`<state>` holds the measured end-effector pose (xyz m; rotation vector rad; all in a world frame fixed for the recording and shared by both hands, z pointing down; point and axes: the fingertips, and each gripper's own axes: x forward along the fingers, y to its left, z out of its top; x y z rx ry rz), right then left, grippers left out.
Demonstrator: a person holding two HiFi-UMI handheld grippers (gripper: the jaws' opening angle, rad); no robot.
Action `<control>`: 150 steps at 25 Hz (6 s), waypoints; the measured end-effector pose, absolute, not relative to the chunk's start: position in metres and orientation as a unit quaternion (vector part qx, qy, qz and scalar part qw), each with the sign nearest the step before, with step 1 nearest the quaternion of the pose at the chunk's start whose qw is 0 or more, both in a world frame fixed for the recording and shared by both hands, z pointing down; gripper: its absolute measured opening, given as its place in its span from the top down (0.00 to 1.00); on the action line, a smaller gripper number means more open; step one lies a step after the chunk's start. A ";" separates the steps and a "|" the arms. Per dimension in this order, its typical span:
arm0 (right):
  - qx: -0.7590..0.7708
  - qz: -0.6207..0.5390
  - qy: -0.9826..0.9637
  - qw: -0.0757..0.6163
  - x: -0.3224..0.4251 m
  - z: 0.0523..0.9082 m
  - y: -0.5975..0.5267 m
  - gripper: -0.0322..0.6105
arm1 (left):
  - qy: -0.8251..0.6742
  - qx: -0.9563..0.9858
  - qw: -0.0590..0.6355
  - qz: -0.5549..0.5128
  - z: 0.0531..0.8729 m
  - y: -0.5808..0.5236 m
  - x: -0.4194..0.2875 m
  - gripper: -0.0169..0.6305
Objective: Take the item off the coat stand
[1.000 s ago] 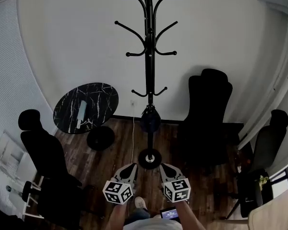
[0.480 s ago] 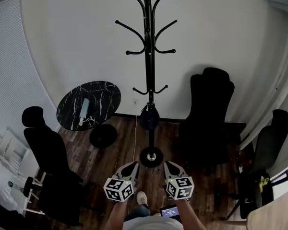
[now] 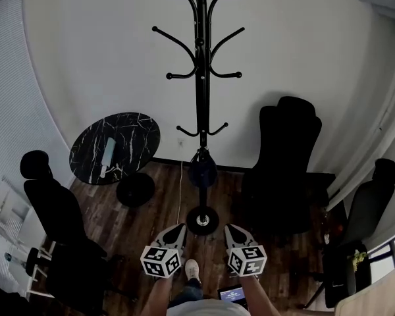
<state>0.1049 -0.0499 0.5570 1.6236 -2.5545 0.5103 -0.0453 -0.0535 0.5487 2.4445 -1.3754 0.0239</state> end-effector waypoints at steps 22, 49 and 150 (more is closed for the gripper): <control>0.555 0.164 -0.812 0.075 0.084 0.575 -0.262 0.93 | -0.462 0.873 0.157 0.031 0.563 -0.290 -0.069 0.94; 0.569 0.162 -0.791 0.155 0.077 0.625 -0.295 0.92 | -0.405 0.892 0.191 0.068 0.615 -0.322 -0.060 0.86; 0.527 0.099 -0.836 0.118 0.074 0.548 -0.187 0.91 | -0.429 0.890 0.148 0.041 0.553 -0.182 -0.026 0.93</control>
